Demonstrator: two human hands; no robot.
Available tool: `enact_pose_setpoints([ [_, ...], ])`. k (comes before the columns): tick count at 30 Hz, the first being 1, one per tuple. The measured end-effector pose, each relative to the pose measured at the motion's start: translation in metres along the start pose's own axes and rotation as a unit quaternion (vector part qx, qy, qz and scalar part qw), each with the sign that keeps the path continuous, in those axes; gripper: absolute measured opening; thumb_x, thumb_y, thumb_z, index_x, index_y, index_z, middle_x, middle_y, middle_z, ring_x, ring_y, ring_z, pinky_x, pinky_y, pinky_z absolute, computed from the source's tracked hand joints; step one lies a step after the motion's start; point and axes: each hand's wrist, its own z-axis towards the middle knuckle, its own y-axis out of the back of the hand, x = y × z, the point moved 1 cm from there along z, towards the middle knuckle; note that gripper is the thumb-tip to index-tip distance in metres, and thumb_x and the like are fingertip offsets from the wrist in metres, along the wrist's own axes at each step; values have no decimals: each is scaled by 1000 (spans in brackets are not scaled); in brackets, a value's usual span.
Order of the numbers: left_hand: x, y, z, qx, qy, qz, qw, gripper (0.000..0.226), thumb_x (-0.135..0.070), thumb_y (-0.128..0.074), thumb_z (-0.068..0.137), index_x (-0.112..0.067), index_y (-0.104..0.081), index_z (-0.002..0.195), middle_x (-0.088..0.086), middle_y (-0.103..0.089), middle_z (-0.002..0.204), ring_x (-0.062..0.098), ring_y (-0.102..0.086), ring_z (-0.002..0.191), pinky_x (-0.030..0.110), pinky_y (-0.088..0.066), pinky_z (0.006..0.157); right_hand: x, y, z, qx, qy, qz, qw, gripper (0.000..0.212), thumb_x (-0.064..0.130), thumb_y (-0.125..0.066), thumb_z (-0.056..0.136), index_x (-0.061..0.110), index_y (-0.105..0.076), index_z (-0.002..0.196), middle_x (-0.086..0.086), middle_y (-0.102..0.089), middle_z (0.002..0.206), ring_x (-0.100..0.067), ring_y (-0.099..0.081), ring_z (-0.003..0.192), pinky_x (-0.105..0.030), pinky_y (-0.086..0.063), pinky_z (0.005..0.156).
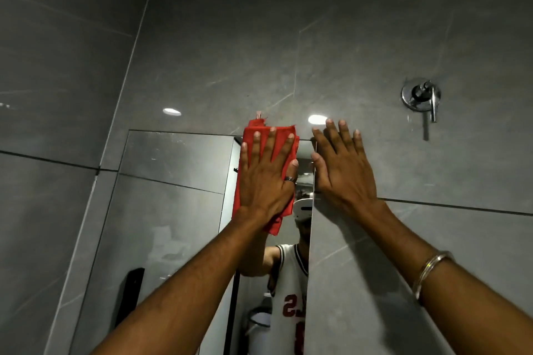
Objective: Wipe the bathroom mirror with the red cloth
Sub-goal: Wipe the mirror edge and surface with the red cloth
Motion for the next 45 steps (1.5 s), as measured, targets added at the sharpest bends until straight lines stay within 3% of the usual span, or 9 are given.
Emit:
enact_pose_setpoints([
  [6,15,7,-3,6,-28,-3,1000,66,-51,-26,107,-26,-3,164,7,8,173,29,12,159,58,1,128,6,0,27,50,66,-33,996,62,50,-20,105,29,-9,162,-3,-1,173,-20,9,159,-43,9,128],
  [10,39,12,-7,-4,-37,-2,999,67,-52,-26,106,-25,-3,164,7,6,173,29,10,159,53,8,128,21,-4,37,56,77,-30,995,65,54,-15,102,30,-8,162,-1,2,172,-20,10,158,-43,12,127],
  [20,154,25,-23,3,47,37,998,66,-56,-10,104,-28,0,164,4,8,173,27,11,159,59,0,127,84,-38,51,35,115,-19,993,66,56,-14,102,29,-8,162,-4,4,172,-21,12,158,-46,12,128],
  [27,213,35,-21,-11,79,35,996,63,-51,-14,105,-31,2,162,2,5,173,25,11,159,54,9,128,134,-60,67,19,143,-4,990,72,63,-1,95,31,-3,159,-5,2,172,-24,8,159,-48,11,128],
  [34,275,47,-20,-21,125,13,992,65,-53,-11,103,-29,-2,164,-2,4,173,18,14,159,51,10,128,170,-85,73,-18,169,15,985,68,60,-14,101,28,-14,161,-7,-8,172,-25,2,159,-51,2,129],
  [38,280,50,-22,-22,161,-13,987,64,-54,-15,104,-33,2,162,-4,9,172,17,15,158,49,11,128,187,-93,63,-24,186,28,982,68,59,-16,102,27,-17,162,-8,-9,172,-25,0,159,-51,0,129],
  [45,280,46,-56,-11,147,6,989,62,-50,-16,106,-31,3,162,-2,7,173,16,16,157,54,7,128,200,-102,26,-27,188,36,981,69,60,-11,102,27,-16,162,-9,-6,172,-27,2,159,-56,-6,128],
])
